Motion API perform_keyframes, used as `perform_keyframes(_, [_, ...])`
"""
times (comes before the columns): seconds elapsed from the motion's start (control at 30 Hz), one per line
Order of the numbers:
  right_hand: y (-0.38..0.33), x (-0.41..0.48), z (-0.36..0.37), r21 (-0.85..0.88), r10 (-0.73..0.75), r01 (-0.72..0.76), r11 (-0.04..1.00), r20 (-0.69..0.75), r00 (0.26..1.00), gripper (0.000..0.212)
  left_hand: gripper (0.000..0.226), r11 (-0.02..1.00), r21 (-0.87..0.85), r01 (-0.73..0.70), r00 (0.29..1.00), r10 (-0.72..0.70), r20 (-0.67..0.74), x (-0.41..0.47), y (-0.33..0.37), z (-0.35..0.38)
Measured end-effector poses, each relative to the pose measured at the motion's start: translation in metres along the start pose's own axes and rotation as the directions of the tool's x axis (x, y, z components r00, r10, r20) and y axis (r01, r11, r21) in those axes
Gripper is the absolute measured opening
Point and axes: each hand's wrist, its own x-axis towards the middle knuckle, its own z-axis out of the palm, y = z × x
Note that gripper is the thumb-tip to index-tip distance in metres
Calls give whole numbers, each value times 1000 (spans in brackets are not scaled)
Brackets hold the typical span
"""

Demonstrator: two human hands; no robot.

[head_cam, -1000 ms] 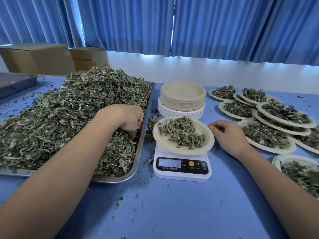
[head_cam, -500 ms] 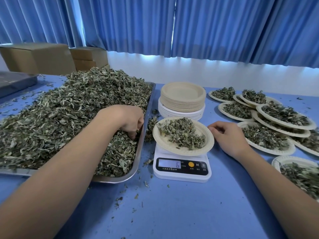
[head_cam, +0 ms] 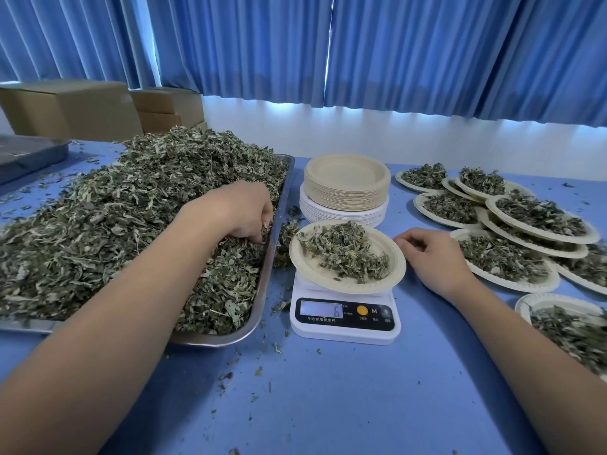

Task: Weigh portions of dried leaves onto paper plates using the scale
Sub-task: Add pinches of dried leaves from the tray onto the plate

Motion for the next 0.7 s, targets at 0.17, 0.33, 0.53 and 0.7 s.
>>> perform_keyframes(0.17, [1,0,1,-6,2,-2,1000,-3,1000,18,16,1000,3,27,999,-27,-42,-5,4,-6])
perform_keyframes(0.33, [2,1,0,0,-2,2,1000,-1,1000,18,13,999,-18,35,997,-36,-68,-5,8,-13])
perform_keyframes(0.53, [2,1,0,-3,1,-1,1000,5,1000,19,13,998,-21,54,989,-56,-134,-5,4,-17])
perform_keyframes(0.7, [3,1,0,3,2,-2,1000,1,1000,19,14,992,-94,-86,946,52,-321,-8,14,-23])
